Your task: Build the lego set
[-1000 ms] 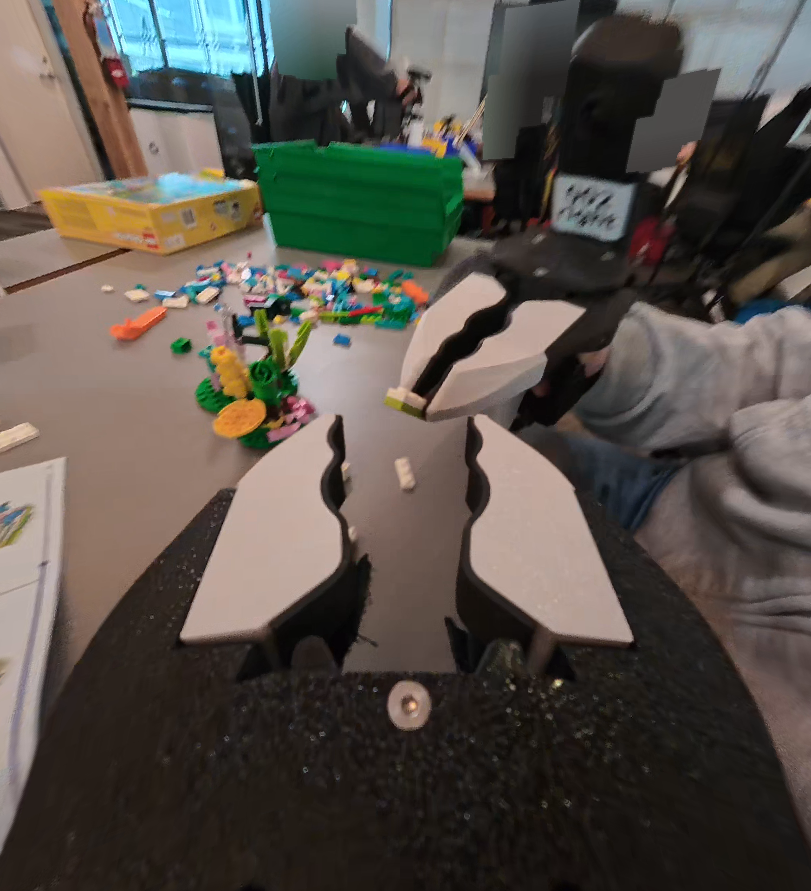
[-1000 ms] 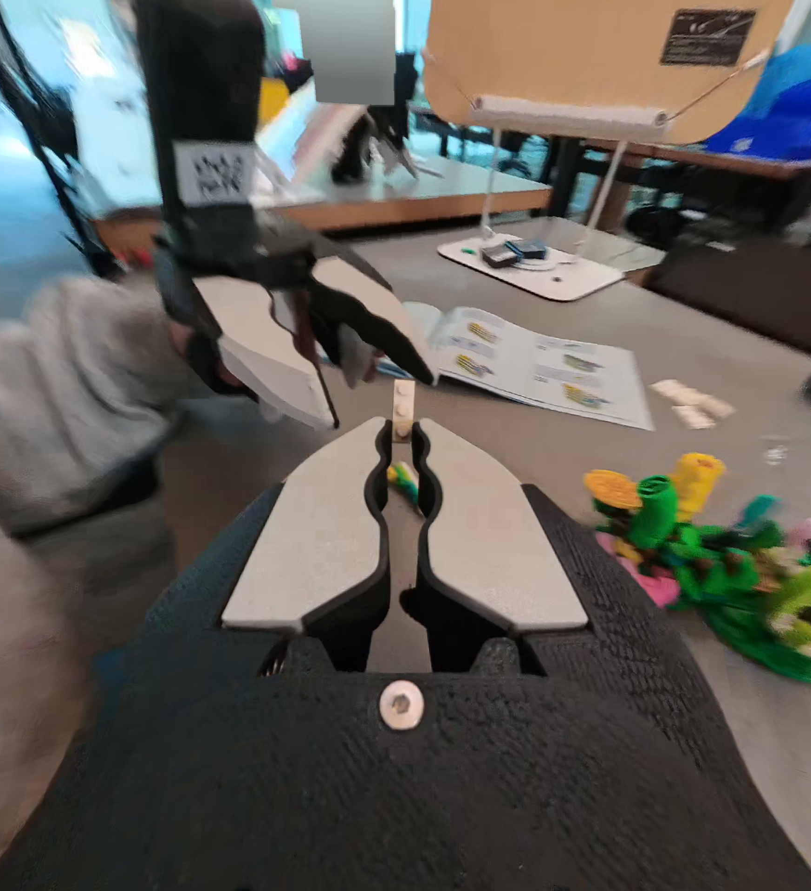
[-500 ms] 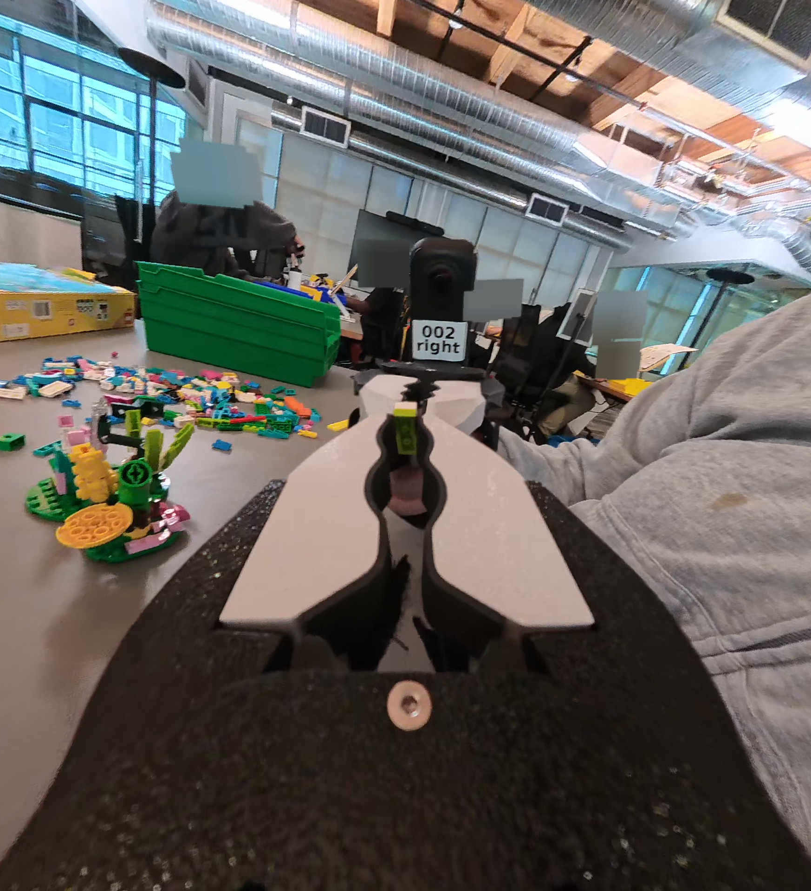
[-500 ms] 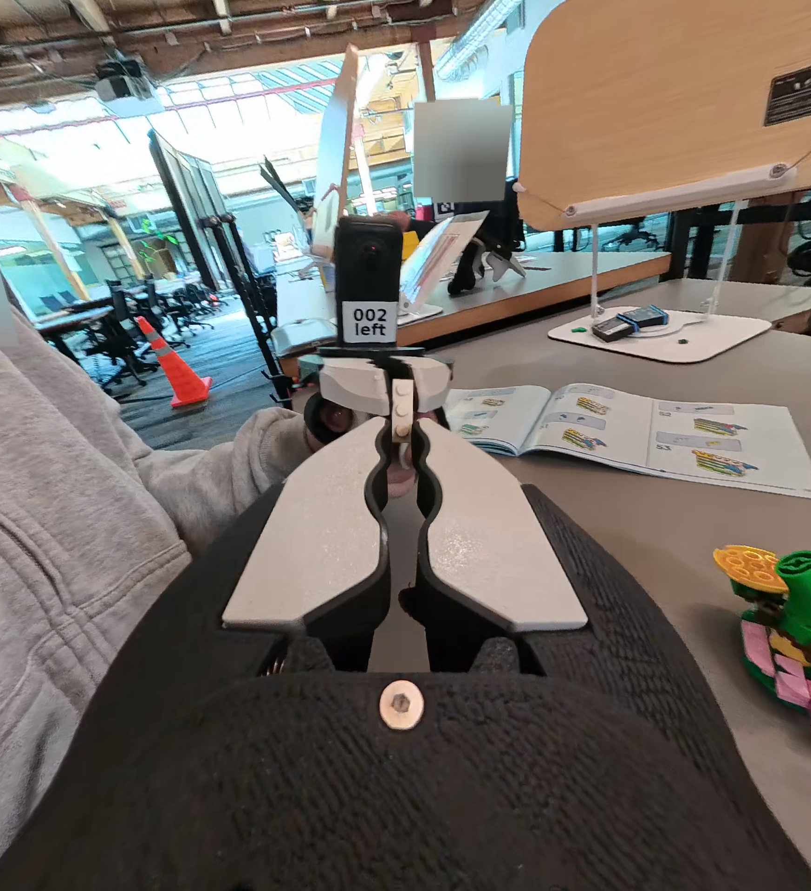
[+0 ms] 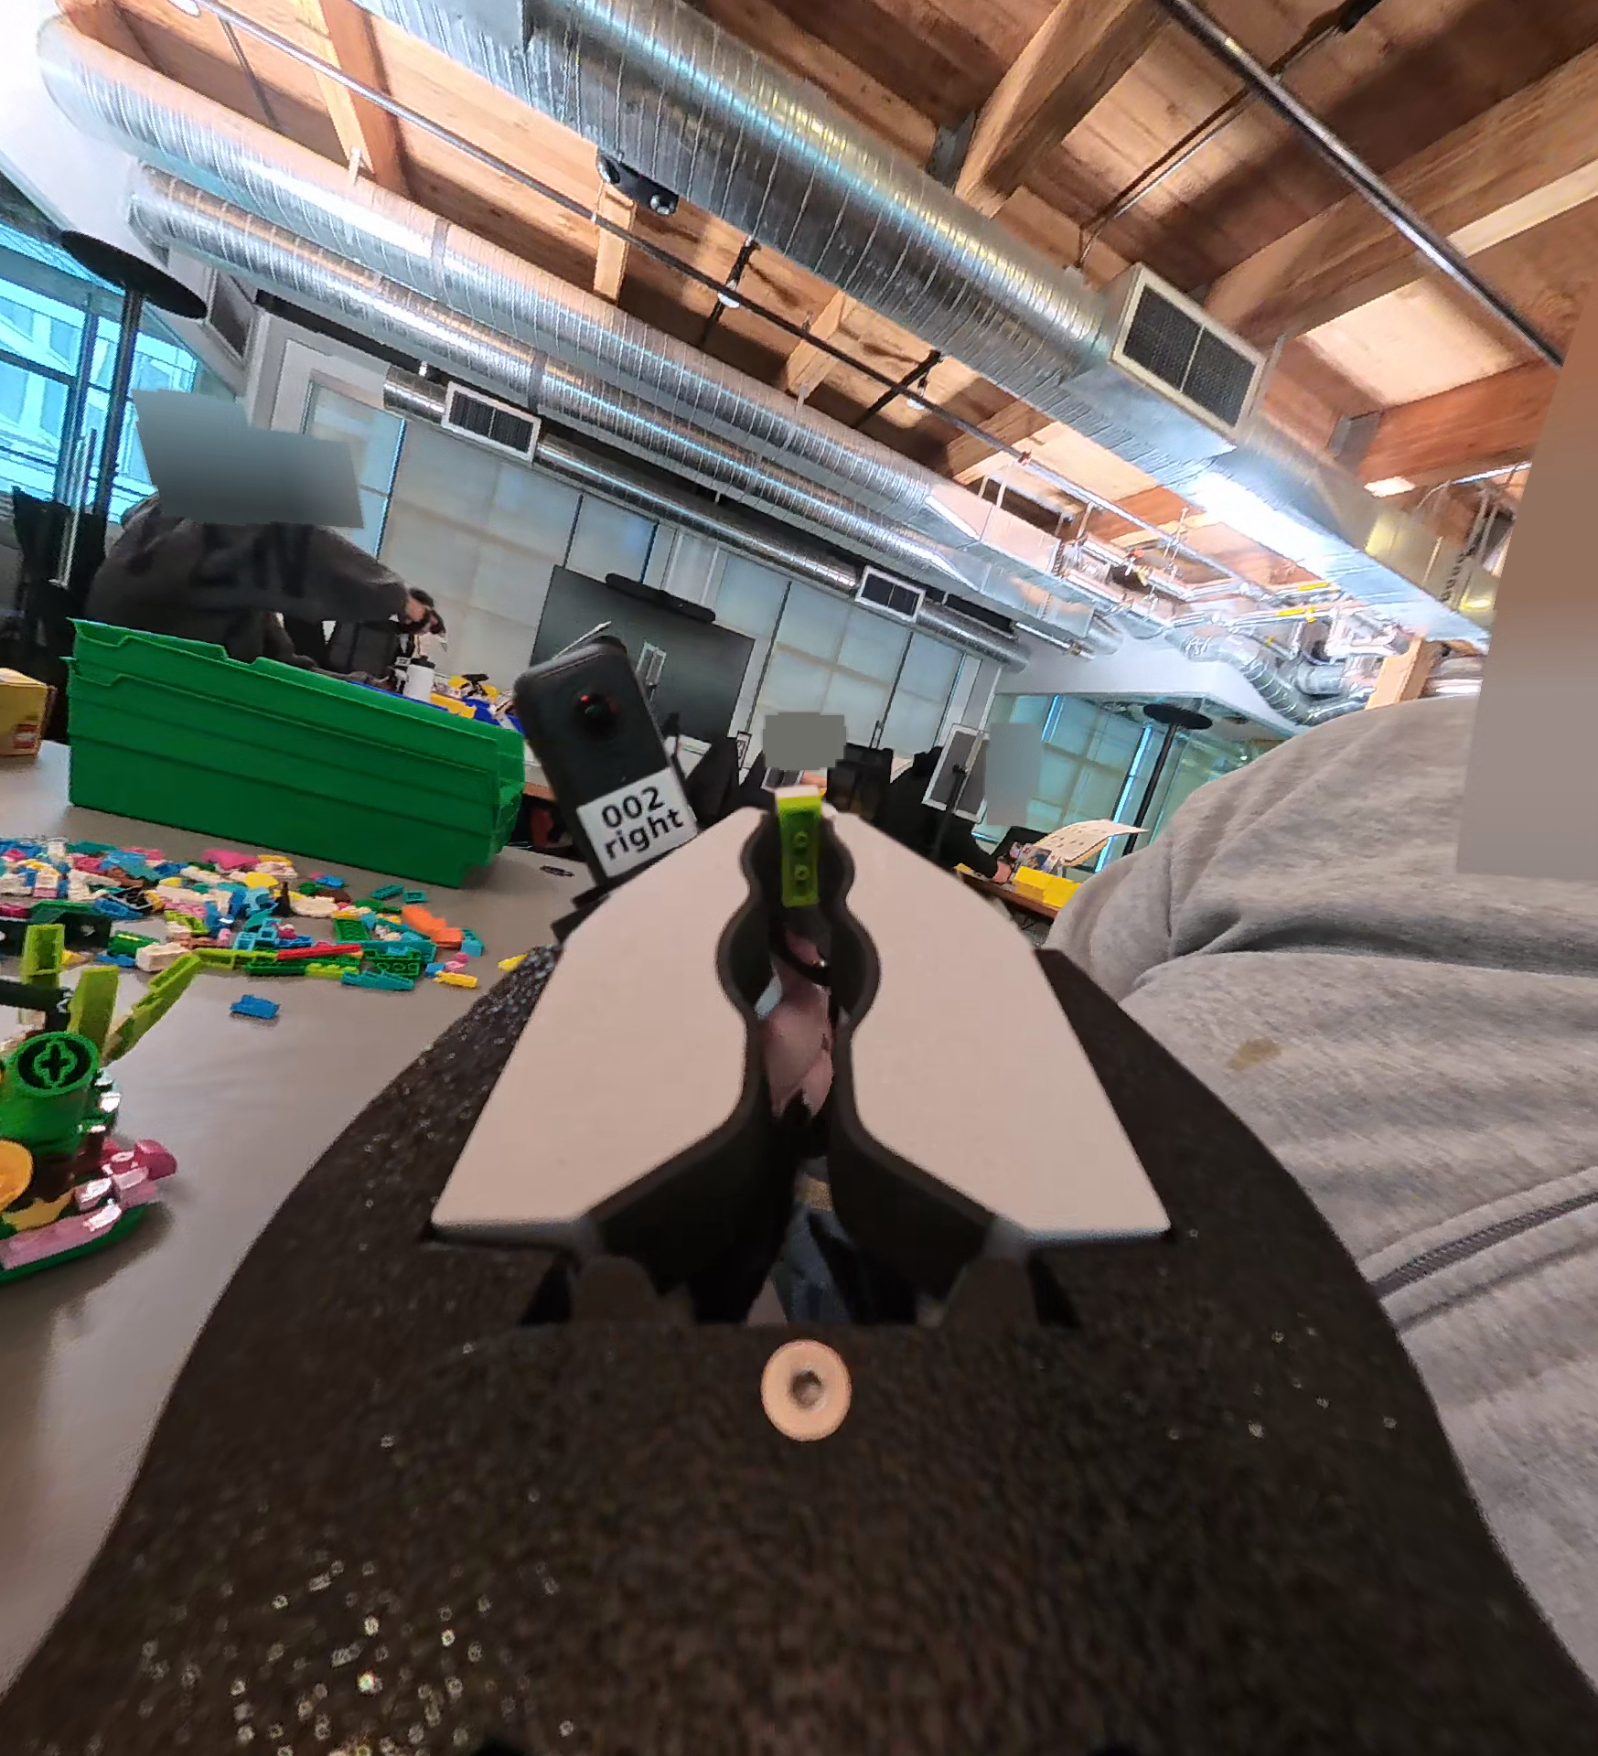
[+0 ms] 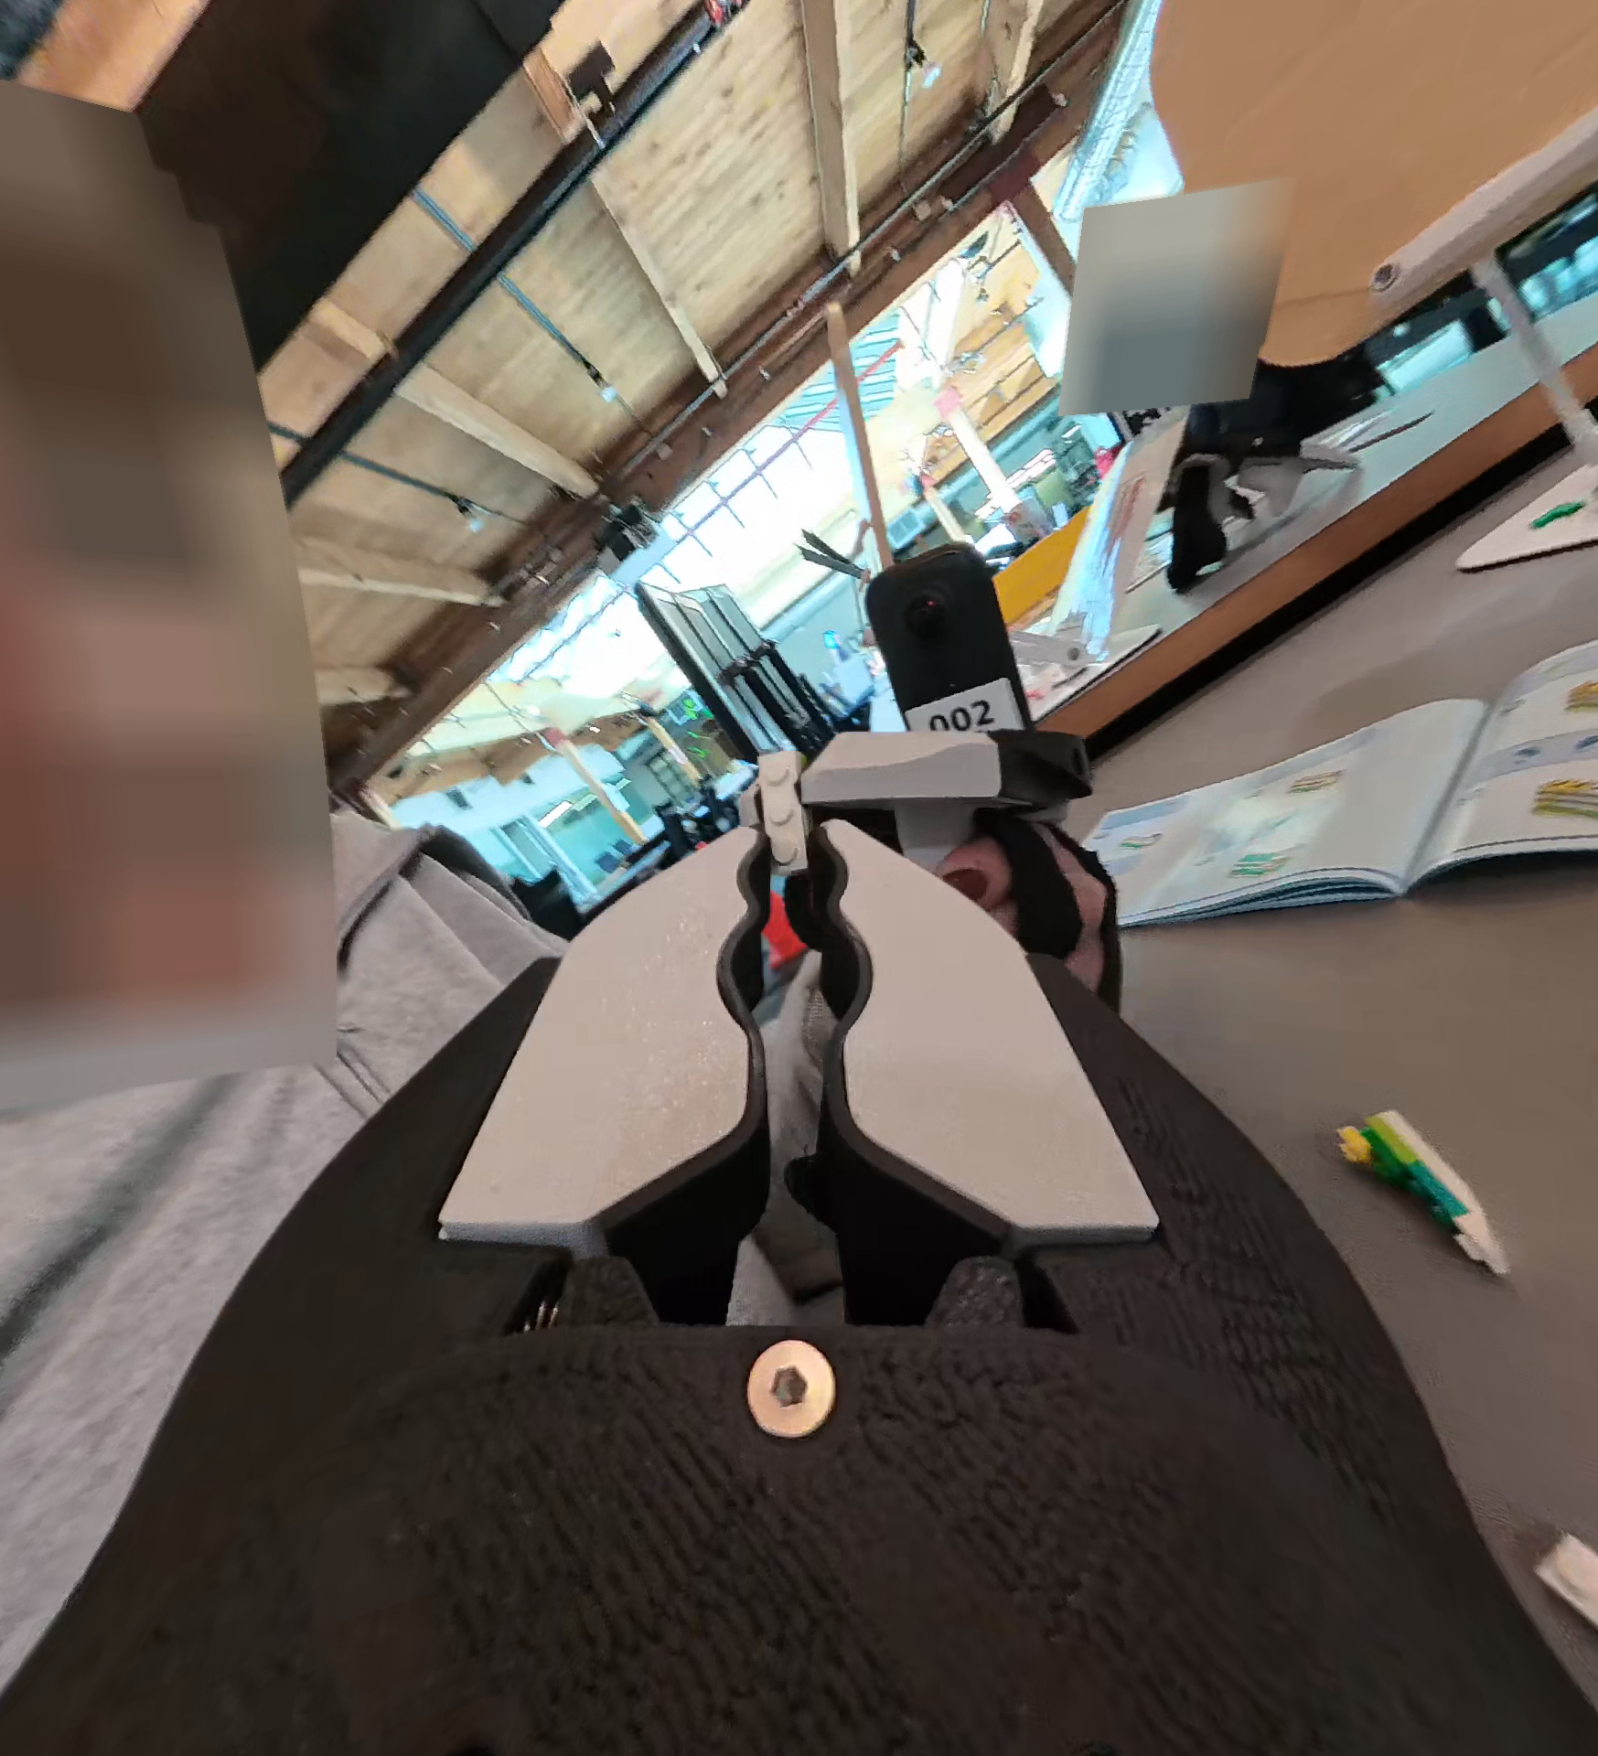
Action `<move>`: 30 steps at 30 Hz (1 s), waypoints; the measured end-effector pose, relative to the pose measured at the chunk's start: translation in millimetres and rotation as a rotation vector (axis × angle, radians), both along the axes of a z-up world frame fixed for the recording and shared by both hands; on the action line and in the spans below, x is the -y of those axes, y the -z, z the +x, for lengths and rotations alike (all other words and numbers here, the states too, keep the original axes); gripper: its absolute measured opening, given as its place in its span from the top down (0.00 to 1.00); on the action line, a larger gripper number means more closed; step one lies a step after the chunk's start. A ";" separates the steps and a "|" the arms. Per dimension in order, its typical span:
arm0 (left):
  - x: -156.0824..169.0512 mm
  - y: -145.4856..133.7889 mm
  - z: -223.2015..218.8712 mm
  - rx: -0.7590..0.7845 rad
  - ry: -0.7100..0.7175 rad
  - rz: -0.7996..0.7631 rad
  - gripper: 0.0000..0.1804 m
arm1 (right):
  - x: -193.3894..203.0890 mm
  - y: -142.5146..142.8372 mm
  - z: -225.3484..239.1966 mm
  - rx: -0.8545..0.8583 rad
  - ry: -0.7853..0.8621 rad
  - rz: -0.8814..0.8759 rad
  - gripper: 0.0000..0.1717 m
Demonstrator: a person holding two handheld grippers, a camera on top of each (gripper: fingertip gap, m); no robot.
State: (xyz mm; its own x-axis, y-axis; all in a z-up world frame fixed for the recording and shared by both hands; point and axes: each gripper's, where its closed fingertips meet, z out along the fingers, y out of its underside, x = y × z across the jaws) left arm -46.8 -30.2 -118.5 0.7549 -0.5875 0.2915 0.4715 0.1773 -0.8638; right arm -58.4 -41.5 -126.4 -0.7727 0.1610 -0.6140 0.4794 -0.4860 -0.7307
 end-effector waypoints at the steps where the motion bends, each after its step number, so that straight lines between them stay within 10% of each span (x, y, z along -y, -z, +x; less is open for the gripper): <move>1: 0.0 -0.3 0.0 0.007 0.006 0.002 0.96 | -0.2 -0.6 -0.2 0.015 -0.013 -0.026 0.97; 7: -4.0 2.1 -5.6 0.099 0.035 -0.045 0.96 | -3.9 3.2 -3.3 -0.019 0.018 -0.024 0.97; 17: -12.7 21.4 0.1 0.308 0.226 -0.282 0.96 | -10.3 20.5 7.4 -0.863 0.391 1.129 0.77; 30: -15.5 30.9 21.0 0.298 0.348 -0.354 0.96 | -10.6 40.0 16.3 -0.927 0.144 1.330 0.87</move>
State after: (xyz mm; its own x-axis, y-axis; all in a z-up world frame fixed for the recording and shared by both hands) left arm -25.9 -14.7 -149.5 0.3899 -0.6143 0.6860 0.6820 -0.3078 -0.6634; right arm -42.1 -30.9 -166.3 -0.7107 0.2679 0.6505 -0.3303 0.6893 -0.6448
